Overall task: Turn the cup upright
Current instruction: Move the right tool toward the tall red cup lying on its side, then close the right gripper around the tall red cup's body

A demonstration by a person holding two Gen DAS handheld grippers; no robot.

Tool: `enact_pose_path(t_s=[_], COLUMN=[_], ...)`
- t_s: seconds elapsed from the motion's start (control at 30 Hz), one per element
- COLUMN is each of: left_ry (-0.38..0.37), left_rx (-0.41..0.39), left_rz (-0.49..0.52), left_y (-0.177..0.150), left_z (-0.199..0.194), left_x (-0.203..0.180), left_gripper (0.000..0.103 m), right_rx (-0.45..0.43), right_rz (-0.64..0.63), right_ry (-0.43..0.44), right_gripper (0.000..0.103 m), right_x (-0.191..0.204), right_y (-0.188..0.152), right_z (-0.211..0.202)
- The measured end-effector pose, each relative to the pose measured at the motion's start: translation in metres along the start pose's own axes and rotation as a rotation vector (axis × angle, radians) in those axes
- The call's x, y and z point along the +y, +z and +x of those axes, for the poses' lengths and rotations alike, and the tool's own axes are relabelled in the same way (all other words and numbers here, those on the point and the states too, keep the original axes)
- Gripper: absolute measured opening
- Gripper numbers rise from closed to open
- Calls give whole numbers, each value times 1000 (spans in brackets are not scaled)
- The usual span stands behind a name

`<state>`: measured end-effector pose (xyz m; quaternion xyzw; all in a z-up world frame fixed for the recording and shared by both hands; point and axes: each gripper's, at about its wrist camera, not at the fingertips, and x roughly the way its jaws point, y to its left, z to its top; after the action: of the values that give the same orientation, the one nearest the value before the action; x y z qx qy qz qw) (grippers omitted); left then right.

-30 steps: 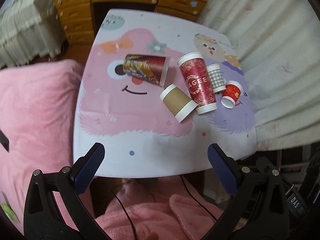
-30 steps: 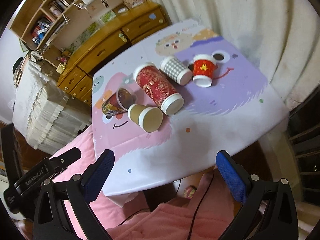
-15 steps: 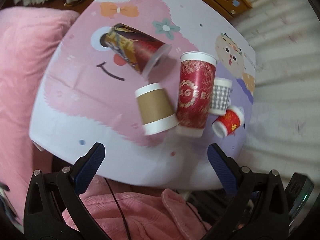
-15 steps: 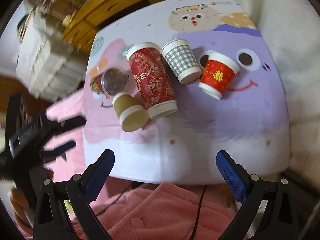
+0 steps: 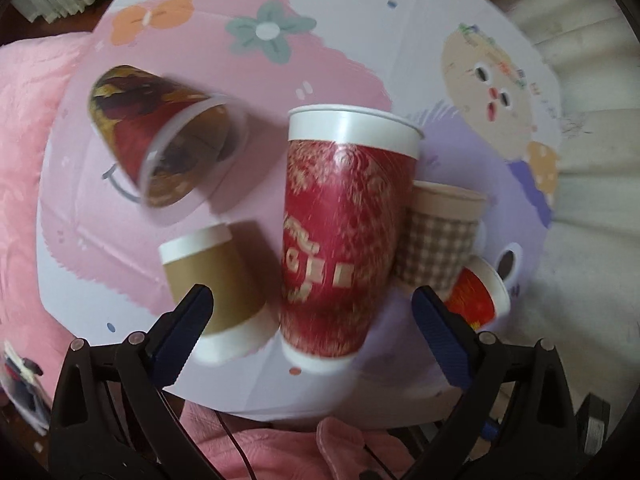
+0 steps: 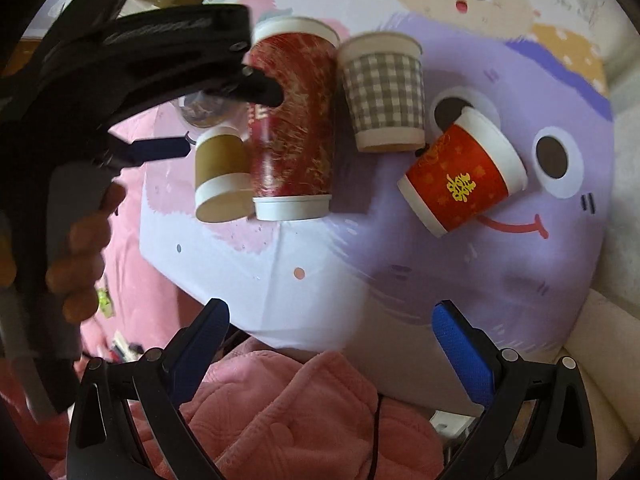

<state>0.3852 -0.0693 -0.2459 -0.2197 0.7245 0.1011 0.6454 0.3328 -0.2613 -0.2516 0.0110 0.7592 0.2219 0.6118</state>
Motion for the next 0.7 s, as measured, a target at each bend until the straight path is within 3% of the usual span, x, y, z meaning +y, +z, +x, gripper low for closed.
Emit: enact_pose_path(t_s=[0.17, 0.3, 0.4, 0.47, 0.7], left_ry=[65, 32, 26, 4, 59], left_rx=[41, 101, 115, 119, 130], left_rz=[15, -21, -1, 6, 28], left_y=[21, 35, 41, 43, 42], left_z=[25, 39, 45, 46, 49], left_x=[-11, -15, -22, -27, -37], left_gripper=[98, 97, 89, 73, 72], right_rx=[35, 47, 45, 37, 35], right_rz=[7, 31, 52, 59, 67], right_ry=[18, 23, 16, 12, 6], right_gripper=[103, 103, 103, 103, 103], right_x=[-14, -22, -26, -26, -31], right_y=[9, 12, 14, 13, 15], right_z=[9, 16, 14, 13, 4])
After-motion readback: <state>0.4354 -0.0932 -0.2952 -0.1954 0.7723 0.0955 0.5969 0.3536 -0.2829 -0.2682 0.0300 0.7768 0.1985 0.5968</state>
